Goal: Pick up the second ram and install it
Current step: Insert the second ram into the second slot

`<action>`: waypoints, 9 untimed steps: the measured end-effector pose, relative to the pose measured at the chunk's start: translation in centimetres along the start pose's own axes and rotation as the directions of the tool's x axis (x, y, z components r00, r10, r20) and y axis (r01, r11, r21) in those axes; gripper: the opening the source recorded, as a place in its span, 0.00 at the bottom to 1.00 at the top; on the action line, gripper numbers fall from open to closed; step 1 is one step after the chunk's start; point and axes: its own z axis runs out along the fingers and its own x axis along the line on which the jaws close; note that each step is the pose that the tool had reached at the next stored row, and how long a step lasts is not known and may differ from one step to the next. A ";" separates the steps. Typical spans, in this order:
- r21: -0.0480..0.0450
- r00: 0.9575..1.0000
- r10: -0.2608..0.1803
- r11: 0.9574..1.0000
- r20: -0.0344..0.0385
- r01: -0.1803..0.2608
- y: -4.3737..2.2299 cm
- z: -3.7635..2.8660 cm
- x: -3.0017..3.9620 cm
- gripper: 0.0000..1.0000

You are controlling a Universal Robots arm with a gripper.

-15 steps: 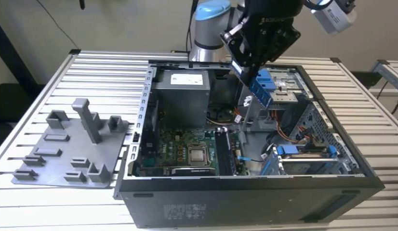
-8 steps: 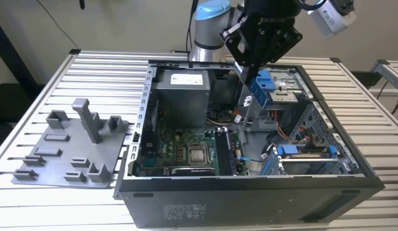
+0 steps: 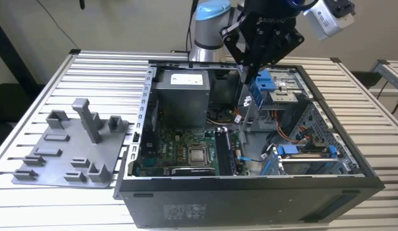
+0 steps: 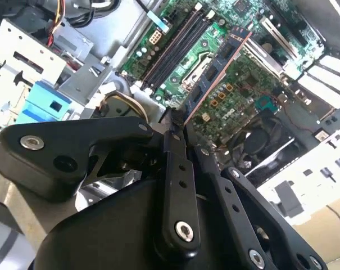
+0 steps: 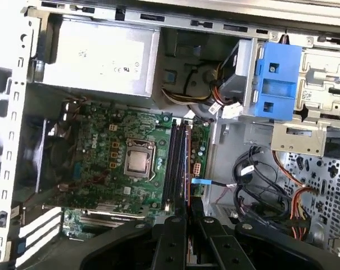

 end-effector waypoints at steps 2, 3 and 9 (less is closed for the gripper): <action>0.000 1.000 0.027 1.000 0.001 -0.027 0.00 0.01 0.00 0.14; 0.000 0.999 0.040 0.999 0.002 -0.040 0.00 0.02 0.00 0.14; -0.001 0.995 0.097 0.995 0.004 -0.097 0.00 0.05 0.00 0.14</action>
